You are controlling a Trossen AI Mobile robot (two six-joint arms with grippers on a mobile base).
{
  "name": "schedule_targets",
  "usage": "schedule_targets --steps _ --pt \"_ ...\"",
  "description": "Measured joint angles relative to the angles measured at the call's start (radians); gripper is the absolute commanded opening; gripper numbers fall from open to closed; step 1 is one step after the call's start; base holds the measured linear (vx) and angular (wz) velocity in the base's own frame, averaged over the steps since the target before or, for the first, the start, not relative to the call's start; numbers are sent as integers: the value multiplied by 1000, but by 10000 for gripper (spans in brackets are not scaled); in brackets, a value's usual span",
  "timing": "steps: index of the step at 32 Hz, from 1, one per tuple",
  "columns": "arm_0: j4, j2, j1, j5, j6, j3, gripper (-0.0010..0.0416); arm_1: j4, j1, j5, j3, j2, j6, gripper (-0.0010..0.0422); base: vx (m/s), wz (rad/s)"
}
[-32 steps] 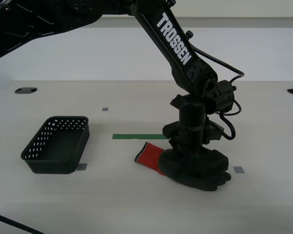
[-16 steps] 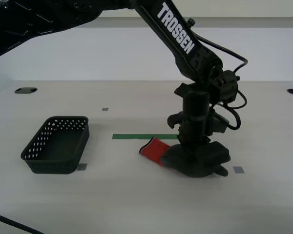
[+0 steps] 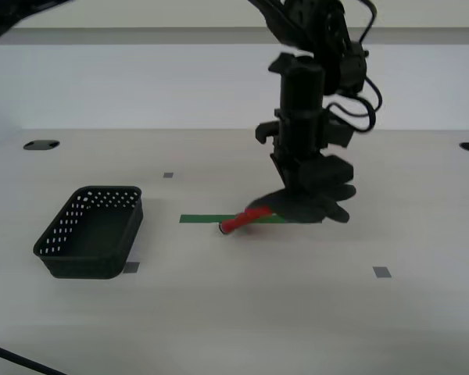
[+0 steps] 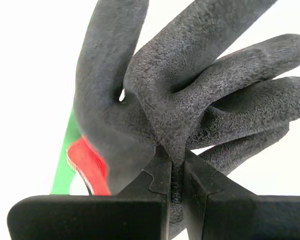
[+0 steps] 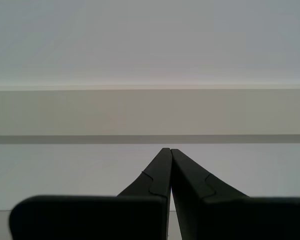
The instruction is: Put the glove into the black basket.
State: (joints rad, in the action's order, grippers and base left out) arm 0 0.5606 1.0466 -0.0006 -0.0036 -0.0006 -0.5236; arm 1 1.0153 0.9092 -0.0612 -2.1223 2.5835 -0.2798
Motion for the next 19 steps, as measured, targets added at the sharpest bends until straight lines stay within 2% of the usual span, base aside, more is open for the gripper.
schedule_targets --steps 4,5,8,17,19 --pt "-2 0 0 0 0 0 1 32 -49 -2 1 -87 0 -1 0 0" --pt "-3 0 0 0 0 0 0 51 -66 13 -2 -109 0 -1 0 0" --pt "-3 0 0 0 0 0 1 79 -98 -2 0 -166 0 -1 0 0" --pt "-4 0 0 0 0 0 1 150 -203 11 2 -237 -2 -1 0 0" --pt "-5 0 0 0 0 0 1 162 -227 -1 30 -259 -6 -1 0 0"
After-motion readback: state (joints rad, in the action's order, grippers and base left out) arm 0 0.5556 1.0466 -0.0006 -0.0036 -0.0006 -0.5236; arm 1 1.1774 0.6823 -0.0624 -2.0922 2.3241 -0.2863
